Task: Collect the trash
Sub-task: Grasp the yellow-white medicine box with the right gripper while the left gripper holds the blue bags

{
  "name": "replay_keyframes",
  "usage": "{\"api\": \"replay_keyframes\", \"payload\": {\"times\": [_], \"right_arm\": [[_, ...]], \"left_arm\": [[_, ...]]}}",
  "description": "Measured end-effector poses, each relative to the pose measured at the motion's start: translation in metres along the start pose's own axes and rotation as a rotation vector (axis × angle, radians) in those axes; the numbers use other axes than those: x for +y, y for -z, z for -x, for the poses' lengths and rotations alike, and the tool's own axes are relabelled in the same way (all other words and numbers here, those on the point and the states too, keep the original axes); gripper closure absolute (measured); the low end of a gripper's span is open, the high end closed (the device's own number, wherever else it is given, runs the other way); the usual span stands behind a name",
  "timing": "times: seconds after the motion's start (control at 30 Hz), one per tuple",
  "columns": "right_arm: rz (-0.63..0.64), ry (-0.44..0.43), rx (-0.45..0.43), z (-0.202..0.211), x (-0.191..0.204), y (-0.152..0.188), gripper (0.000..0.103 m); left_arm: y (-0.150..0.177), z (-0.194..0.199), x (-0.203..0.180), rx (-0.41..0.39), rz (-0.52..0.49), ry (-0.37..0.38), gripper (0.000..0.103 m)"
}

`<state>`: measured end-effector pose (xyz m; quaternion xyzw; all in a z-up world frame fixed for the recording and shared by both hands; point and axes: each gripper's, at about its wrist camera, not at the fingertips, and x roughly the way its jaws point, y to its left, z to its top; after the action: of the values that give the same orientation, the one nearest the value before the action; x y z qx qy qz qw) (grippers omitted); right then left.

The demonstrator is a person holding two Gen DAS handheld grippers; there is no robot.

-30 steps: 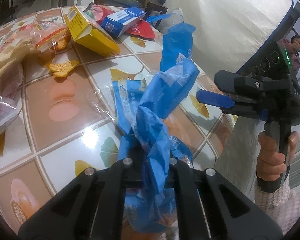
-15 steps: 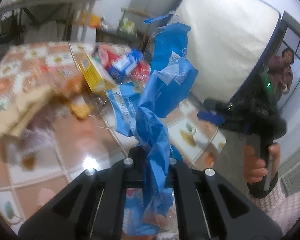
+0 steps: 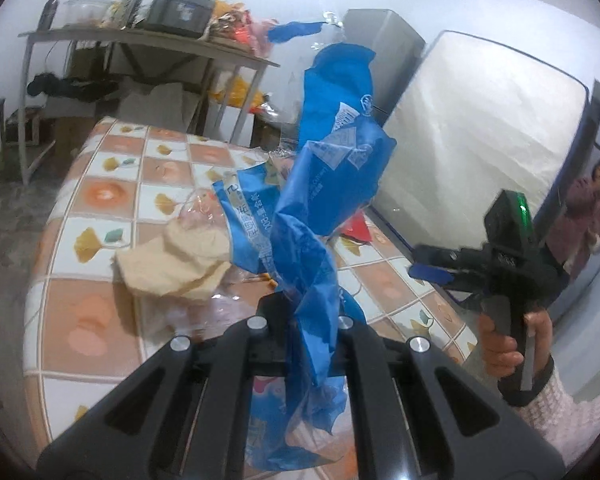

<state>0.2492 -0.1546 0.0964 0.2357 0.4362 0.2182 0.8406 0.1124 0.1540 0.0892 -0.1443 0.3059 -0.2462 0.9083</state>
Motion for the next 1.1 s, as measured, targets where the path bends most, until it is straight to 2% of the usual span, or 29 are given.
{"api": "replay_keyframes", "payload": {"times": [0.1,0.27,0.4,0.53,0.7,0.8,1.1], "right_arm": [[0.015,-0.005,0.038,-0.025,0.004,-0.023,0.013],[-0.015,0.053,0.110,-0.071,-0.004,-0.060,0.013],[-0.030,0.065,0.188,-0.101,-0.009,-0.073,0.013],[-0.008,0.119,0.249,-0.123,-0.008,-0.078,0.013],[-0.006,0.143,0.293,-0.136,-0.008,-0.077,0.015],[-0.031,0.143,0.304,-0.138,-0.013,-0.074,0.031],[-0.045,0.089,0.268,-0.108,-0.010,-0.058,0.034]], "left_arm": [[0.004,-0.001,0.004,0.009,0.026,0.007,0.100],[0.010,-0.008,-0.003,0.019,0.014,-0.006,0.100],[0.013,-0.011,-0.007,0.033,0.001,0.000,0.100],[0.014,-0.015,-0.005,0.047,0.002,0.007,0.100],[0.017,-0.021,-0.005,0.064,0.005,0.010,0.100],[0.018,-0.022,-0.007,0.075,0.004,0.007,0.100],[0.016,-0.028,-0.011,0.079,-0.014,0.005,0.100]]}}
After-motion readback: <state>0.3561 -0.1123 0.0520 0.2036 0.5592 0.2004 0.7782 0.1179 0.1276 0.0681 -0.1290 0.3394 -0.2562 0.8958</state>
